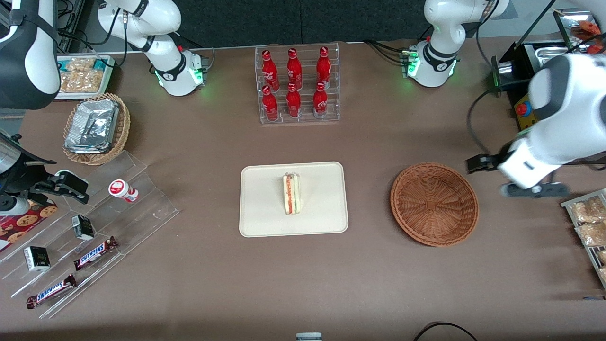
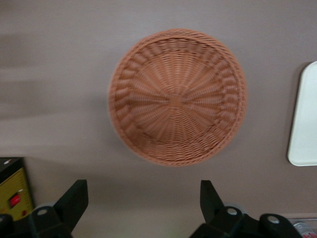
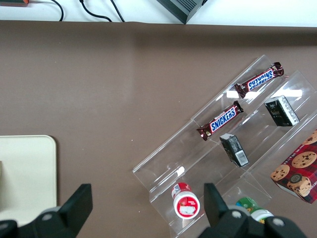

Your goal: Place sandwich from basket to tray

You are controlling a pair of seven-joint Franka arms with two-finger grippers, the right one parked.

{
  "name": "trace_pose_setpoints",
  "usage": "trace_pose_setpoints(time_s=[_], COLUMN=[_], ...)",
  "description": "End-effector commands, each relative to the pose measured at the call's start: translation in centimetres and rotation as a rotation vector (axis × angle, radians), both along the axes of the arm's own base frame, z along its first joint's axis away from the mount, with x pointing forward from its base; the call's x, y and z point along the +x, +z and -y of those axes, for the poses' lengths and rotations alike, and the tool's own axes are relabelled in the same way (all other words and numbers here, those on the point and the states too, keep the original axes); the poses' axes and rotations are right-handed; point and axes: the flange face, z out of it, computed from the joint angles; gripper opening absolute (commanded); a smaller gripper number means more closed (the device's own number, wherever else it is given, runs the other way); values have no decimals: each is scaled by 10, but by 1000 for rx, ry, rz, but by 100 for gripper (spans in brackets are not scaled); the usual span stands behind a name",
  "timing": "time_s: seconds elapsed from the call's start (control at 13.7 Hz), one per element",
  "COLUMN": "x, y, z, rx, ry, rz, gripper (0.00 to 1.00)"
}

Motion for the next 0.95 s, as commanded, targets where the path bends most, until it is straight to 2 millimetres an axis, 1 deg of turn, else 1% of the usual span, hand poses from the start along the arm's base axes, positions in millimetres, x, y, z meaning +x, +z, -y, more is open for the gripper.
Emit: trace_pose_setpoints(time_s=[0.0, 0.07, 0.15, 0.29, 0.36, 0.51, 0.58, 0.73, 0.88], x=[-32, -37, -41, -43, -43, -42, -42, -44, -45], y=[46, 62, 78, 109, 119, 134, 139, 144, 144], z=[-4, -9, -10, -11, -12, -12, -12, -12, -10], rx=[16, 21, 26, 33, 32, 29, 27, 25, 26], ry=[7, 18, 18, 18, 16, -21, -41, -41, -44], rz=[40, 49, 54, 70, 77, 103, 111, 100, 100], gripper=[100, 100, 100, 100, 100, 100, 100, 100, 100])
